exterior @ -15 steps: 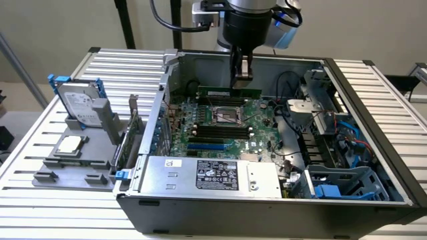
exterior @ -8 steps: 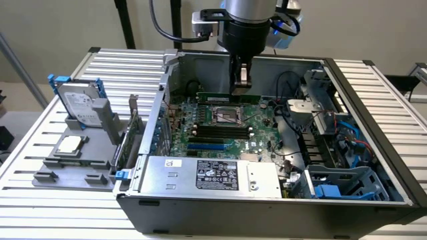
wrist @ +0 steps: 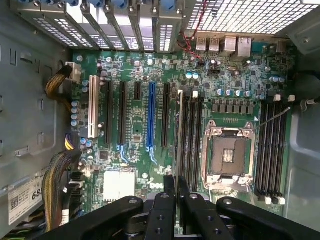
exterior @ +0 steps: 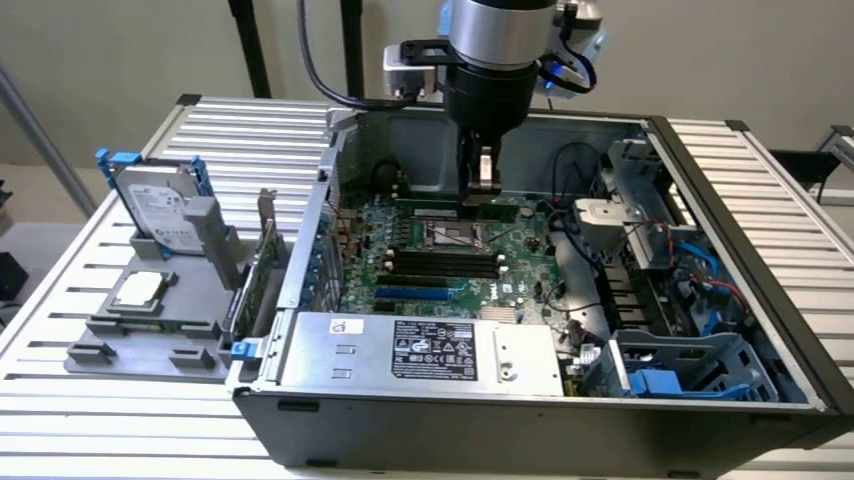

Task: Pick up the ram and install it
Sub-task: 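Insert the ram into the slot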

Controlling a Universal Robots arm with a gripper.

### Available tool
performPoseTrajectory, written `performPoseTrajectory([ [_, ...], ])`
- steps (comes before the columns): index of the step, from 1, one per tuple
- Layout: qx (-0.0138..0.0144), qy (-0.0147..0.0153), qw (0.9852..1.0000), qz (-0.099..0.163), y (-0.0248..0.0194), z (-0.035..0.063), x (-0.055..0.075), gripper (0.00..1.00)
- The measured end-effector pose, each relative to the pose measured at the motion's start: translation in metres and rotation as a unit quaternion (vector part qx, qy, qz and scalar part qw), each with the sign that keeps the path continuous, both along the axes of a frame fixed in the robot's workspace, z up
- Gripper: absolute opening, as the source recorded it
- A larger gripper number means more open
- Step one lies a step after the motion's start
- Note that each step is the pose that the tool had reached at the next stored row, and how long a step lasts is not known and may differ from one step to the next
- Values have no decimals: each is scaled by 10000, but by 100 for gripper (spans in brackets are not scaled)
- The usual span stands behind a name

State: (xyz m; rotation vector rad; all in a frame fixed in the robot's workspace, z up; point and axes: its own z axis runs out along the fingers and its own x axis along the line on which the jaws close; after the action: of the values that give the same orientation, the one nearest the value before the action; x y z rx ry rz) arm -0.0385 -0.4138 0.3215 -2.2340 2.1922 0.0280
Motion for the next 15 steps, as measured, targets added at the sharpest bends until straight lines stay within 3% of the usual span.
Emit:
performPoseTrajectory([
  [15, 1, 0, 9999, 104, -20, -273, 1, 14],
])
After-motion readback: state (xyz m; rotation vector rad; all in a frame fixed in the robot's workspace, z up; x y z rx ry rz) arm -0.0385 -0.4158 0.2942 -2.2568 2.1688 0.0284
